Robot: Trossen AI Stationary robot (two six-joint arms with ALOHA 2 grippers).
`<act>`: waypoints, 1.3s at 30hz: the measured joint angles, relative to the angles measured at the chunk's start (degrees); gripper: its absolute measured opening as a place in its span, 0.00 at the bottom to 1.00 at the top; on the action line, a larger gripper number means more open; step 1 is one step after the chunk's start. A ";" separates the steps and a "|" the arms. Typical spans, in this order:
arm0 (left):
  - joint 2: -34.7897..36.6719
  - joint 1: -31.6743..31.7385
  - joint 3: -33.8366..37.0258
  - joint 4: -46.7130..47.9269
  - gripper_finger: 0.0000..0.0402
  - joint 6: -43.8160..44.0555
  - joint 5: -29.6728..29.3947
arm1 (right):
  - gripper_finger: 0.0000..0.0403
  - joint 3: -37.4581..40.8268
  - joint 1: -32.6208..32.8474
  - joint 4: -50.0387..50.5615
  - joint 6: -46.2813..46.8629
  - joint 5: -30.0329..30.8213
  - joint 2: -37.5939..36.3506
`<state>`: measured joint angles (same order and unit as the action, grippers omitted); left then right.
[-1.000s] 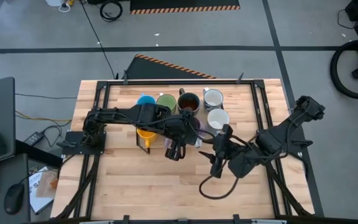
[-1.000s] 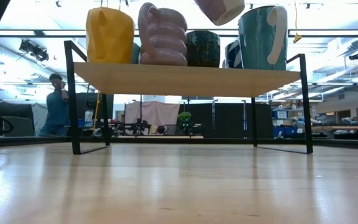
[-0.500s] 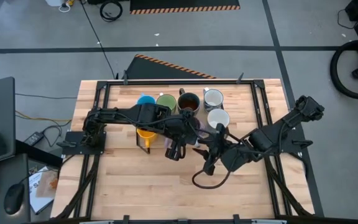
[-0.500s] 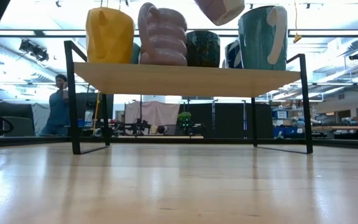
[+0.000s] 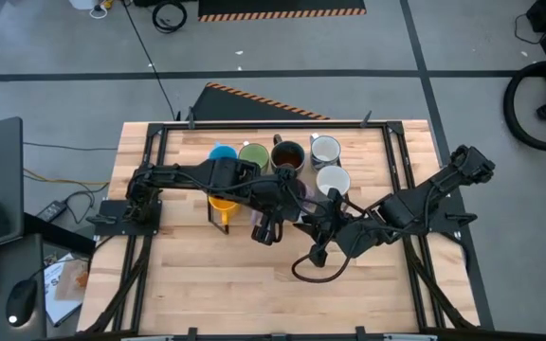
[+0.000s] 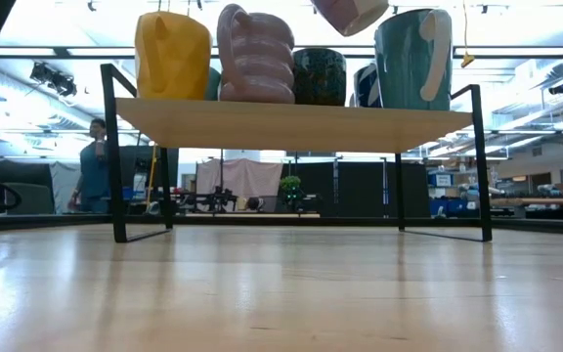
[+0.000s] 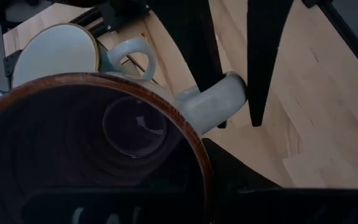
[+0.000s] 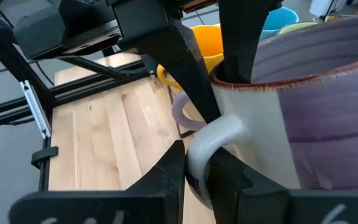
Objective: Place coffee mugs
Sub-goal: Put the right purple white cup on the shelf
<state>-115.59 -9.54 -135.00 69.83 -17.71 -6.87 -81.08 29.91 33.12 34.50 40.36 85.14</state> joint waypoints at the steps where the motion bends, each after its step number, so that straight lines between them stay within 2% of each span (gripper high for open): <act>1: 0.00 0.01 0.02 -0.03 0.07 -0.21 0.00 | 0.13 0.00 -0.02 -0.02 0.00 0.02 0.00; 10: 0.00 -0.02 0.00 -0.93 0.11 -0.10 0.14 | 0.13 0.00 1.13 -0.03 0.90 1.80 0.00; 18: 0.00 -0.37 0.00 -3.48 0.28 -3.55 -0.04 | 0.13 0.00 1.14 -0.06 1.16 1.26 0.04; 26: 0.50 -0.37 0.00 -1.86 0.44 -4.25 0.07 | 0.13 0.00 1.14 -0.02 1.40 0.74 0.07; 33: 3.85 -1.27 0.00 2.86 0.47 -4.00 0.26 | 0.13 0.02 1.14 0.36 1.95 1.10 0.02; 39: 6.44 -2.74 0.02 4.27 0.47 -2.46 -0.44 | 0.13 0.02 1.99 -0.04 3.67 4.35 -0.04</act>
<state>-109.15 -12.28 -134.98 74.10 -20.17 -7.32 -81.06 31.90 33.08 38.17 44.71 85.10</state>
